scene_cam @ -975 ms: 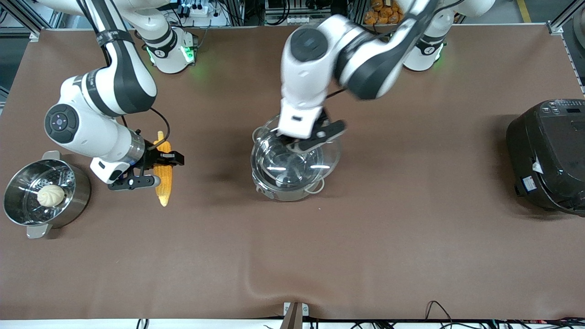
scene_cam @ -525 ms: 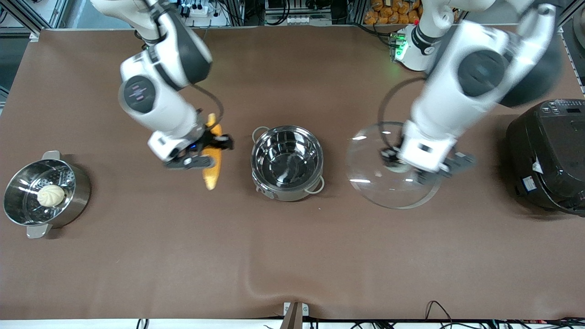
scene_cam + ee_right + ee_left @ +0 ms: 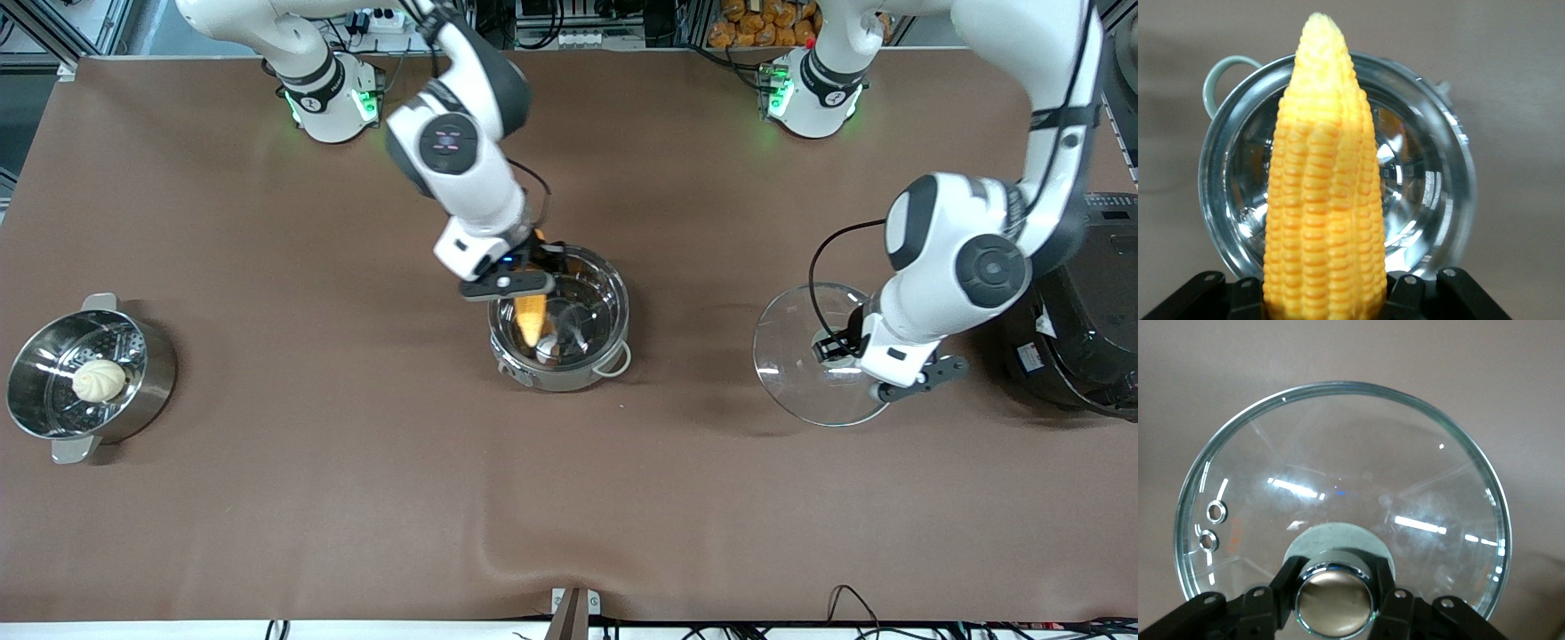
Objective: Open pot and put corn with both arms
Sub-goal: 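Lower the corn into the pot and open the right gripper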
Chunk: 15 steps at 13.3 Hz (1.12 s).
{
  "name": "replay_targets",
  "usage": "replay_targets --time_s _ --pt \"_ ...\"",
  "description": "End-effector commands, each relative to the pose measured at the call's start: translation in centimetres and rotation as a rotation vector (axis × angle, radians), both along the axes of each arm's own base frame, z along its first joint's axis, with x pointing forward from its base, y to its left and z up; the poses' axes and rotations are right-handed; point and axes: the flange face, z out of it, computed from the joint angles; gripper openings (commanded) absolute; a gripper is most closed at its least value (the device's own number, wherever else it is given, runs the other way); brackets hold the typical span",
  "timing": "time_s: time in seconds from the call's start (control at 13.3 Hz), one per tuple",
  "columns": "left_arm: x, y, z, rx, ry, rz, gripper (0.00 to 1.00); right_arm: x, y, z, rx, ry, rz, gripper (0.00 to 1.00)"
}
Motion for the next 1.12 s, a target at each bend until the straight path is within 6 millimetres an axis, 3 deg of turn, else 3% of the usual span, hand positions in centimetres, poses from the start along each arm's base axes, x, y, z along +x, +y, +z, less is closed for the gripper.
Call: replay_targets --time_s 0.0,0.07,0.15,0.22,0.3,0.38,0.45,0.53,0.6,0.67,0.82,0.97,1.05 --pt "-2.4 3.4 -4.8 -0.006 -0.052 -0.025 0.0 2.1 2.9 -2.3 -0.055 -0.043 -0.024 0.41" --pt "-2.8 3.4 -6.5 -0.008 -0.065 -0.027 0.0 1.8 3.1 -2.6 -0.07 -0.047 -0.011 0.43" --pt "-2.8 3.4 -8.2 -0.009 -0.063 -0.027 0.0 1.7 3.0 -2.7 -0.075 -0.042 -0.013 0.52" --pt "-2.8 3.4 -9.5 -0.01 -0.063 -0.025 0.0 1.5 2.9 -3.1 -0.081 -0.038 -0.015 0.65" --pt "-2.9 3.4 -10.9 -0.01 -0.058 -0.027 0.0 1.4 2.8 -3.4 -0.087 -0.032 -0.017 0.93" --pt "-2.9 3.1 -11.5 -0.011 -0.058 -0.031 0.0 1.2 2.5 -4.2 -0.096 -0.021 -0.029 1.0" --pt "-2.8 2.9 -11.6 -0.011 -0.06 -0.034 0.0 1.0 2.4 -4.6 -0.101 -0.015 -0.032 1.0" --pt "-2.7 2.6 -11.5 -0.011 -0.061 -0.039 0.13 1.1 2.2 -4.6 -0.103 -0.012 -0.036 1.0" --pt "-2.6 2.5 -11.4 -0.012 -0.064 -0.04 0.67 1.2 1.9 -3.9 -0.104 -0.01 -0.04 1.0" --pt "-2.5 2.6 -10.9 -0.012 -0.073 -0.039 1.0 1.3 1.2 -3.0 -0.124 0.007 -0.046 1.0" --pt "-1.2 2.7 -6.9 -0.016 -0.124 -0.027 1.0 2.1 -1.2 0.3 -0.147 0.022 -0.065 1.0" --pt "0.0 3.2 -0.2 -0.008 -0.111 -0.019 1.0 2.8 -4.2 4.1 -0.169 0.044 -0.125 1.0" --pt "1.0 3.4 3.6 -0.004 -0.095 -0.014 1.0 4.9 -8.3 6.6 -0.158 0.043 -0.198 1.0"
